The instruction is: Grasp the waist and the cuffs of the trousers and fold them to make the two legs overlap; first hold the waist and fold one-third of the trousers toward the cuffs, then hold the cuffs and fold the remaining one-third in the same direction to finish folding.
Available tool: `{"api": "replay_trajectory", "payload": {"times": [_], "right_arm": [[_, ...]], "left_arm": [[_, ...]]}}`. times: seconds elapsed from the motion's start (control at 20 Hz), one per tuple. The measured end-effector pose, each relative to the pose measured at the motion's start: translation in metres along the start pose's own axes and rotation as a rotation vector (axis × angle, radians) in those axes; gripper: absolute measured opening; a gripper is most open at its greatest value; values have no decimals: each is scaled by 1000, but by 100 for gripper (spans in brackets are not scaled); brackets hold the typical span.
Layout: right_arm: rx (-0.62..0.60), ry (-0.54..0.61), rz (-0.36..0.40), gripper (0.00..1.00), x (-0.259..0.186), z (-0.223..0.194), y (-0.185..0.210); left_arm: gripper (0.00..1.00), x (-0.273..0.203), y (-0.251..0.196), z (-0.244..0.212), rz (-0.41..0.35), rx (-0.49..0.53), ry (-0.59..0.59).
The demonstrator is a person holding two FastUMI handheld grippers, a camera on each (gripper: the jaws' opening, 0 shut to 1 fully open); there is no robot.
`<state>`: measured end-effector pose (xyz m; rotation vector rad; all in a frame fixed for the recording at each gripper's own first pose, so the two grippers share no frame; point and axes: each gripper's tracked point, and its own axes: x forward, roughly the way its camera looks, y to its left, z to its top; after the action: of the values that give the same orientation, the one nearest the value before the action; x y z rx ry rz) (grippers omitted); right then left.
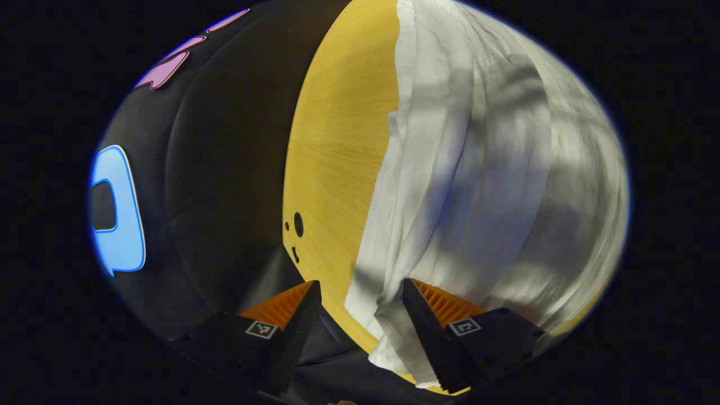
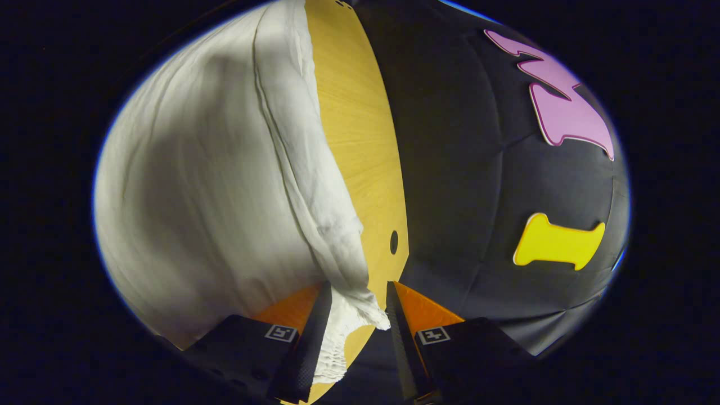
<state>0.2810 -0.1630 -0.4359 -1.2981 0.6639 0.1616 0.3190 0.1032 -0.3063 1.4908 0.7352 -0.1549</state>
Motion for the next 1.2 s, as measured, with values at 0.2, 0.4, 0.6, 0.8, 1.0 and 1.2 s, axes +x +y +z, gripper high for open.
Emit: {"api": "replay_trajectory", "payload": {"times": [0.2, 0.4, 0.6, 0.8, 1.0, 1.2], "right_arm": [[82, 76, -38, 63, -5, -35, -14], [301, 181, -48, 63, -38, -85, -19], [811, 234, 76, 64, -81, -94, 7], [1291, 247, 196, 69, -99, -80, 36], [1692, 239, 252, 72, -95, -65, 45], [1807, 293, 252, 69, -93, -70, 53]], "left_arm": [[96, -18, 11, -41, 56, 4, 61], [97, -23, 12, -99, 68, 38, 141], [97, -51, -10, -144, 60, -50, 194], [96, -78, -41, -155, 8, -398, 211], [95, -102, -51, -123, -25, -733, 135], [95, -123, -59, -88, -83, -1020, 40]]}}
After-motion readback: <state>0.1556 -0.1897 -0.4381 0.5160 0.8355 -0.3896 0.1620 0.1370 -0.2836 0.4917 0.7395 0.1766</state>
